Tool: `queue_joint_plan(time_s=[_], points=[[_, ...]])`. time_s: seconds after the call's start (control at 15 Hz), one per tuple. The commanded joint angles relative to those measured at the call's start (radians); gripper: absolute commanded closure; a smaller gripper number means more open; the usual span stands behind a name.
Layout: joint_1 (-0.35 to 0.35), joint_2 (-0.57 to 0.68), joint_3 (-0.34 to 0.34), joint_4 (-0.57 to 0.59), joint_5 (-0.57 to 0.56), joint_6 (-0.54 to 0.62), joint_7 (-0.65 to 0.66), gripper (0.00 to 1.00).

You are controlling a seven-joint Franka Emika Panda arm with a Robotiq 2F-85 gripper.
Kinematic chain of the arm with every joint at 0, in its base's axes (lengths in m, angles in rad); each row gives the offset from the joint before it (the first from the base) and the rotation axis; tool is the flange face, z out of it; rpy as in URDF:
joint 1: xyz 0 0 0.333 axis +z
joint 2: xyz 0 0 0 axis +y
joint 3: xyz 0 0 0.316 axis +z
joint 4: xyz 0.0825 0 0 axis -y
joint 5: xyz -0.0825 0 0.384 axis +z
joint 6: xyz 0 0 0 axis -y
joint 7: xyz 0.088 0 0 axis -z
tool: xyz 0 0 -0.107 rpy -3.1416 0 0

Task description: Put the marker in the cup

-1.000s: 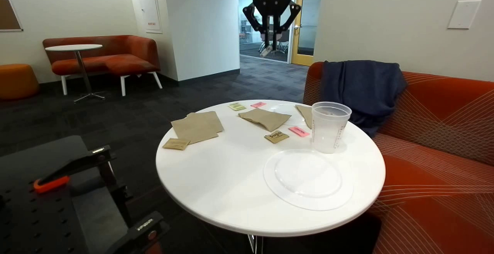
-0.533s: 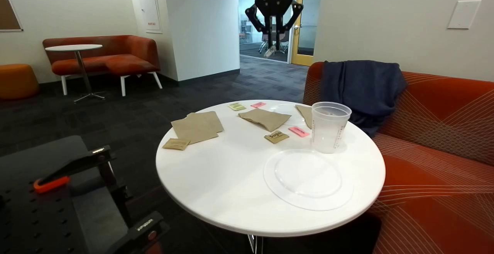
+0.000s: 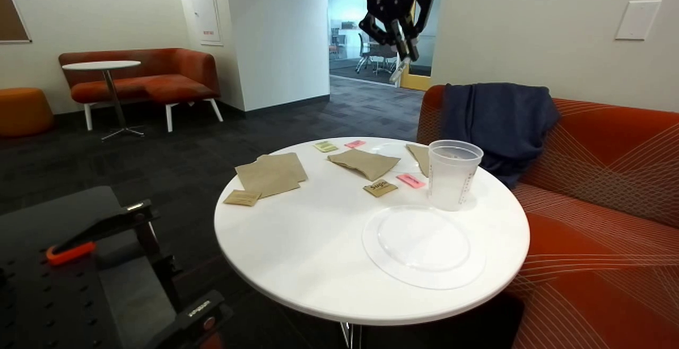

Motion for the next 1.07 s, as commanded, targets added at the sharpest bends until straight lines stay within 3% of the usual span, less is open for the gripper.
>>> queue_joint_plan(time_s=[0.0,0.47,0.73,0.8,1.0], points=[[0.136,0.036,-0.150,0.058,-0.157,-0.014,0.274,0.96],[0.288,0.138,-0.254,0.142,-0.467,-0.073,0.829,0.96],[0.357,0.202,-0.286,0.204,-0.587,-0.184,1.122,0.96],[0.261,0.195,-0.169,0.223,-0.651,-0.260,1.198,0.96],[0.217,0.211,-0.078,0.253,-0.719,-0.456,1.351,0.96]])
